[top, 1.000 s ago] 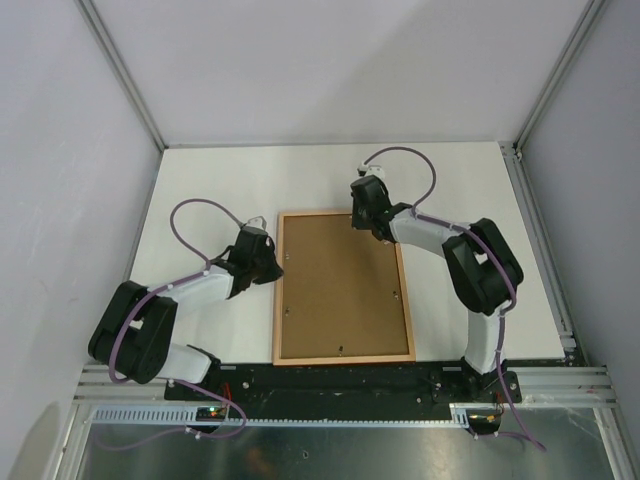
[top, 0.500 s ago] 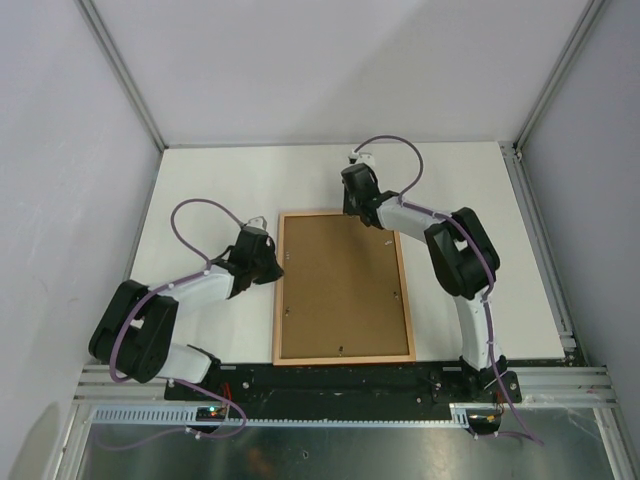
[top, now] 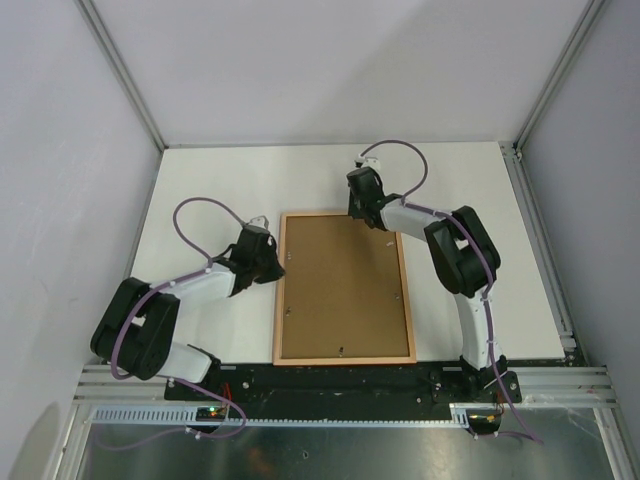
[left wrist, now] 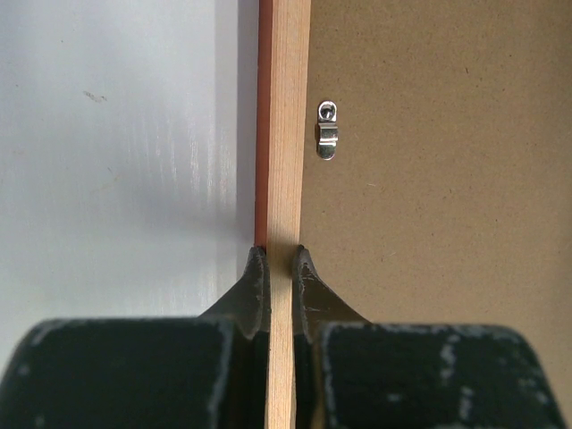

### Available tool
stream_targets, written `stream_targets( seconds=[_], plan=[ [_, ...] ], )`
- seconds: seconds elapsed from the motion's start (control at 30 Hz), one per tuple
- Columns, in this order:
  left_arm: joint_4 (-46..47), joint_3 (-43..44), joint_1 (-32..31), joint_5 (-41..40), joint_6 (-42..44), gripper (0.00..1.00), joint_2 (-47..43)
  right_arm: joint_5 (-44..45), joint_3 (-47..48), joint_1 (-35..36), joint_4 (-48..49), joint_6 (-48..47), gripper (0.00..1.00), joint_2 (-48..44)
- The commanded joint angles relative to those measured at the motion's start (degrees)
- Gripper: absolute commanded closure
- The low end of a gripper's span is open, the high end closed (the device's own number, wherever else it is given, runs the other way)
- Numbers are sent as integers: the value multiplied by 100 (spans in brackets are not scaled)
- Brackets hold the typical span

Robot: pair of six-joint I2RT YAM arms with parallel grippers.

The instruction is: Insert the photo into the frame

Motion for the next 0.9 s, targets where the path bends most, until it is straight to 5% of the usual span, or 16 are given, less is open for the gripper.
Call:
stream_targets(
  seconds=[0.0,0.87],
  plan=[
    [-859,-72,-230,710,-211,100,196,-95,-222,-71,54,86,98,-45],
    [-846,-160,-230,155,-1058,100,368,-478,-788,-159,-116,-127,98,-734]
  ],
)
